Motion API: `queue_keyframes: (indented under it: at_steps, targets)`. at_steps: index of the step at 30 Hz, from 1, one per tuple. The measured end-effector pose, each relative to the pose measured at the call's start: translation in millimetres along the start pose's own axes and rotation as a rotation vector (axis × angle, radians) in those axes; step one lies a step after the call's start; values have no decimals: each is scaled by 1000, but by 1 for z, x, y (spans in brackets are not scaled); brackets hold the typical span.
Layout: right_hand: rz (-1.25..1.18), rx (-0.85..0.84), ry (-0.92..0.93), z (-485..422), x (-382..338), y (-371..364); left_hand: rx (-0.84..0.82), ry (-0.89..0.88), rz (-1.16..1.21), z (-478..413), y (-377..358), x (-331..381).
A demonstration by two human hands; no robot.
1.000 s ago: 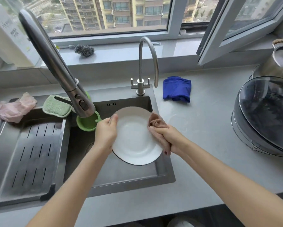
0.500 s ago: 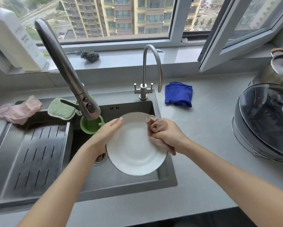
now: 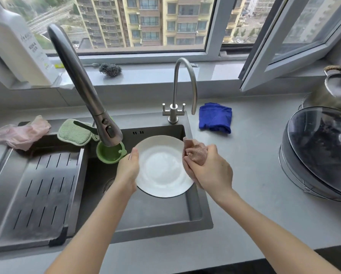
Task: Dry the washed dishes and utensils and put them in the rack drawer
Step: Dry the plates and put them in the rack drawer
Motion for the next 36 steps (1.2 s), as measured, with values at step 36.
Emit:
queue_keyframes:
  at_steps: [36]
  targets:
    - [-682, -937, 88, -25, -48, -44, -160, -536, -365, 48, -18, 86]
Point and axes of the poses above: each hand's wrist, its own z-axis away from the middle knuckle, its own y-axis out of the back of the hand, x = y × z, the point moved 10 cm from there along -z, towards the middle knuckle, and after that the axes turned 6 degrees about x, right-handed, at the moved point
